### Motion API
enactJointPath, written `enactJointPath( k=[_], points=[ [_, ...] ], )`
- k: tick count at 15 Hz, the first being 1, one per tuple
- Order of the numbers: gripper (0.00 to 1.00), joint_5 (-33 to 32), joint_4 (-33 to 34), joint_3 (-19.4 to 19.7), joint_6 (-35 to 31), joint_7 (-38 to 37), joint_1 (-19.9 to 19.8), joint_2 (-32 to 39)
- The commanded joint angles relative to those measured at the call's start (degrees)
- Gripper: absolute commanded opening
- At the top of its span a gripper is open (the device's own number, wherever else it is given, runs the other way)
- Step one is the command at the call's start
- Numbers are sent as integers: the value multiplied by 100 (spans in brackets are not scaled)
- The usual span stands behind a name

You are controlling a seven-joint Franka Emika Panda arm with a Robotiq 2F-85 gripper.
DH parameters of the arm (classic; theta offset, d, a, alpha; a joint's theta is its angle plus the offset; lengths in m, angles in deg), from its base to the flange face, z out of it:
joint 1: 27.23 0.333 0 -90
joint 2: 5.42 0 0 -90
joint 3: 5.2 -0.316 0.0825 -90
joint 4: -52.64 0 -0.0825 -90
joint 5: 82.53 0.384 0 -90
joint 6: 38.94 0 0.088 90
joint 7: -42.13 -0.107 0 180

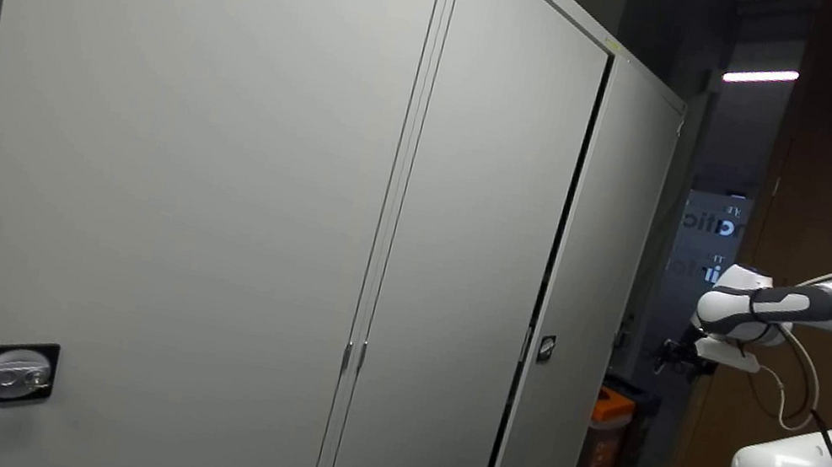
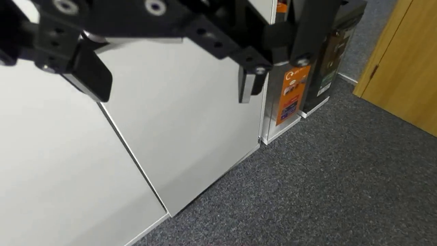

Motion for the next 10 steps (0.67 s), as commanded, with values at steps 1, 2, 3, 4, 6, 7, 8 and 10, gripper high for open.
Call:
enactJointPath(
  k=[1,2,3,4,6,7,8,10],
  points=[
    [100,850,-19,577,-710,669,186,189],
    [100,1183,-15,785,-840,919,301,184],
    [100,1525,-22,996,-984,1187,439,191],
    [100,1859,-17,1217,-1101,1488,603,177],
    [100,2410,29,1598,-1208,2054,937,146],
    [100,2660,61,1794,-1228,2299,1131,122],
    [100,2888,112,1975,-1215,2486,1328,104],
    [100,3355,223,2351,-1241,2838,1802,71]
  ],
)
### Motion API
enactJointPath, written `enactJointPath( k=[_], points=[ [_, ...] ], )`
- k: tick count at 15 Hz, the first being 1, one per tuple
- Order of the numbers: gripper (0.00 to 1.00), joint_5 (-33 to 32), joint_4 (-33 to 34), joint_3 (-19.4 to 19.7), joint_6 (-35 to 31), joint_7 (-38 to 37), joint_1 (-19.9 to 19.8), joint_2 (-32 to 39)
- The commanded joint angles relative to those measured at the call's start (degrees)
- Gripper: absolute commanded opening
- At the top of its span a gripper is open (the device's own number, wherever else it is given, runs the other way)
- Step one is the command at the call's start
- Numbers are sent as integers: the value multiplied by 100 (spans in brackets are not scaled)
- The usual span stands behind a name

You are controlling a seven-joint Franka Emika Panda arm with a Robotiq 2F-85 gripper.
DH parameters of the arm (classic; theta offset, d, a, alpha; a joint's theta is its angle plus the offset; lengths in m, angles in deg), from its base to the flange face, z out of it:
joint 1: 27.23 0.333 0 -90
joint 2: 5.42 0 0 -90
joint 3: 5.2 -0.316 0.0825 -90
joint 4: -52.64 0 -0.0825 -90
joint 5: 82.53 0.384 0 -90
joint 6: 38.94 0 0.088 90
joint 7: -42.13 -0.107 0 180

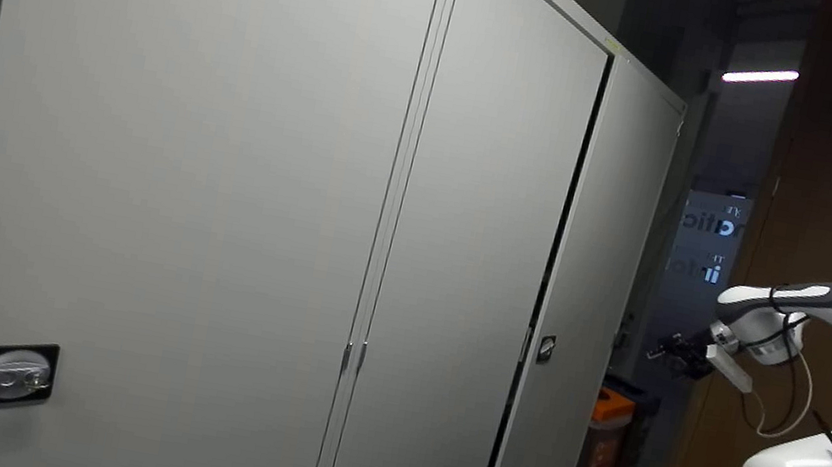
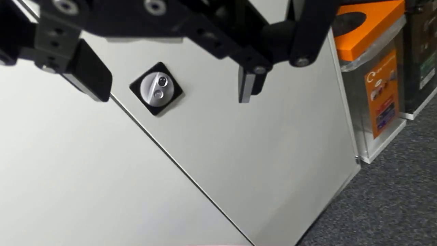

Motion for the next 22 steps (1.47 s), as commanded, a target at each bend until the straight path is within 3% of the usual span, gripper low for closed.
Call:
enactJointPath(
  k=[1,5,8,9,12,22],
  points=[
    [100,809,241,658,-111,639,867,-117],
    [100,1495,474,1318,-44,1065,1658,-275],
    [100,1669,567,1696,36,1215,2003,-387],
    [100,1425,457,1452,-2,960,1731,-221],
    [100,1451,472,1649,-6,1003,1900,-321],
    [100,1450,472,1656,-6,1002,1909,-359]
  ],
)
